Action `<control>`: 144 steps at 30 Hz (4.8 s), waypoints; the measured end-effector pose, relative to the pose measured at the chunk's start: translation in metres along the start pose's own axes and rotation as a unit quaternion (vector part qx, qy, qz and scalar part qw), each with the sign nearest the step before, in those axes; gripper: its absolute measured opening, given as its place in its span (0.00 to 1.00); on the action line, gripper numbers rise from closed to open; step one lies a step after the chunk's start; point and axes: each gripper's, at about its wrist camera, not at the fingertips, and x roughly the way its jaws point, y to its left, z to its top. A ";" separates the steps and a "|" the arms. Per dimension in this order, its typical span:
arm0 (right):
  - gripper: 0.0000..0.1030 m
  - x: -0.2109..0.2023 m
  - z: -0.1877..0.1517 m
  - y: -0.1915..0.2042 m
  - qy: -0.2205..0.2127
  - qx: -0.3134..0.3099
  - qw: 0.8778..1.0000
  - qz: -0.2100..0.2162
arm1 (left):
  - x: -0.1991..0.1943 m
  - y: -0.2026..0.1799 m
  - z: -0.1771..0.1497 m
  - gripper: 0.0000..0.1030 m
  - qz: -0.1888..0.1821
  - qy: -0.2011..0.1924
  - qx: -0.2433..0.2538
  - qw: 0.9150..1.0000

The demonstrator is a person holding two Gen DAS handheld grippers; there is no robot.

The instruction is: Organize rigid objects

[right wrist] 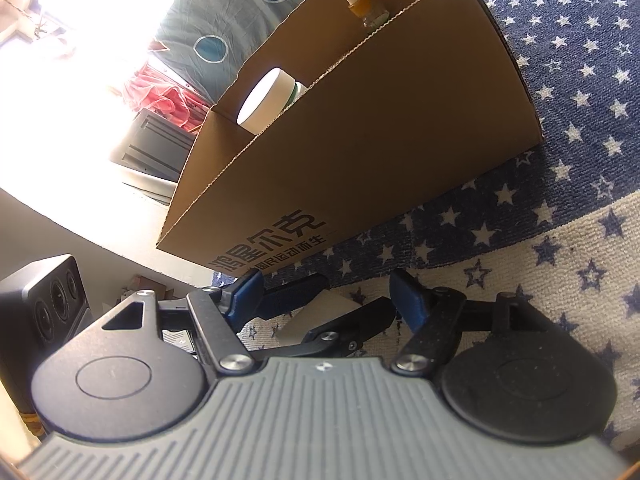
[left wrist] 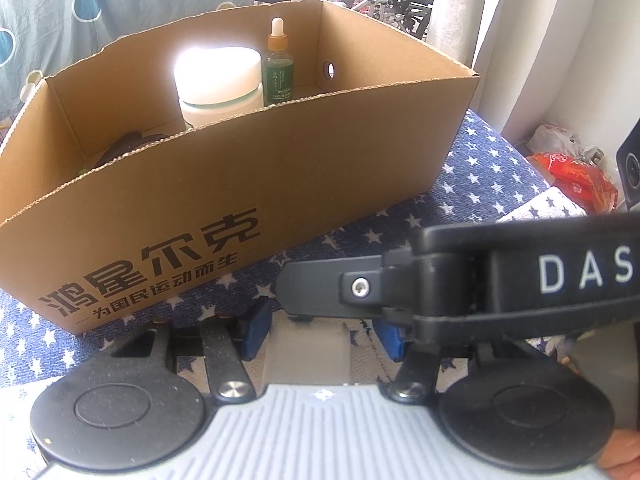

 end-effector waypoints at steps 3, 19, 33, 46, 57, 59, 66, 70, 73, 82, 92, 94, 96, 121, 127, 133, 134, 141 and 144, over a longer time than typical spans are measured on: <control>0.69 -0.001 0.000 -0.001 0.000 0.000 1.000 -0.001 | 0.000 -0.001 0.000 0.50 -0.002 0.000 0.002 1.000; 0.69 -0.002 0.000 -0.003 -0.001 0.002 1.000 -0.001 | 0.001 -0.001 -0.002 0.50 -0.002 0.001 0.002 1.000; 0.69 -0.002 0.000 -0.002 -0.001 0.003 1.000 -0.001 | 0.002 -0.002 -0.002 0.50 -0.002 0.001 0.002 1.000; 0.69 -0.004 0.000 -0.004 0.000 0.008 1.000 0.003 | 0.002 0.003 -0.002 0.57 -0.012 0.001 0.001 1.000; 0.69 -0.039 0.010 -0.027 -0.044 0.028 0.999 -0.005 | -0.007 0.011 -0.013 0.64 -0.016 -0.011 0.011 1.000; 0.69 -0.040 0.008 -0.027 -0.044 0.030 0.999 -0.001 | -0.006 0.011 -0.014 0.63 -0.018 -0.009 0.016 1.000; 0.69 -0.027 -0.003 -0.016 -0.015 0.019 1.000 0.005 | -0.027 0.014 -0.030 0.64 -0.029 -0.010 0.030 0.999; 0.69 -0.017 -0.010 -0.012 0.007 0.021 1.000 0.009 | -0.039 0.025 -0.041 0.64 -0.033 -0.008 0.026 0.999; 0.68 -0.012 -0.015 -0.014 0.026 0.039 0.999 0.026 | -0.044 0.027 -0.045 0.64 -0.035 -0.003 0.026 0.999; 0.67 0.006 -0.033 -0.023 0.071 0.104 0.990 0.066 | -0.033 0.026 -0.049 0.64 -0.062 0.025 0.027 0.997; 0.68 0.015 -0.036 -0.022 0.090 0.132 0.982 0.099 | -0.037 0.027 -0.046 0.64 -0.089 0.035 0.010 0.995; 0.68 0.012 -0.035 -0.022 0.087 0.134 0.982 0.103 | -0.040 0.030 -0.044 0.64 -0.101 0.036 0.000 0.994; 0.68 0.008 -0.034 -0.026 0.084 0.142 0.980 0.109 | -0.043 0.033 -0.043 0.64 -0.113 0.035 -0.008 0.993; 0.68 -0.006 -0.007 -0.032 0.028 0.158 0.975 0.152 | -0.039 0.036 -0.015 0.64 -0.109 -0.004 -0.024 0.994; 0.68 -0.010 -0.005 -0.031 0.016 0.135 0.983 0.123 | -0.037 0.021 -0.019 0.64 -0.075 -0.016 0.021 0.997; 0.68 -0.006 -0.008 -0.028 0.017 0.117 0.988 0.102 | -0.031 0.012 -0.022 0.64 -0.042 -0.023 0.057 0.997; 0.68 -0.006 -0.008 -0.027 0.017 0.110 0.989 0.098 | -0.030 0.012 -0.023 0.64 -0.038 -0.023 0.060 0.997; 0.68 -0.005 -0.013 -0.007 0.022 0.032 0.997 0.062 | -0.018 0.010 -0.023 0.55 -0.020 -0.024 0.066 0.997; 0.67 -0.001 -0.014 0.001 0.025 0.001 0.999 0.045 | -0.014 0.010 -0.023 0.52 -0.018 -0.028 0.068 0.997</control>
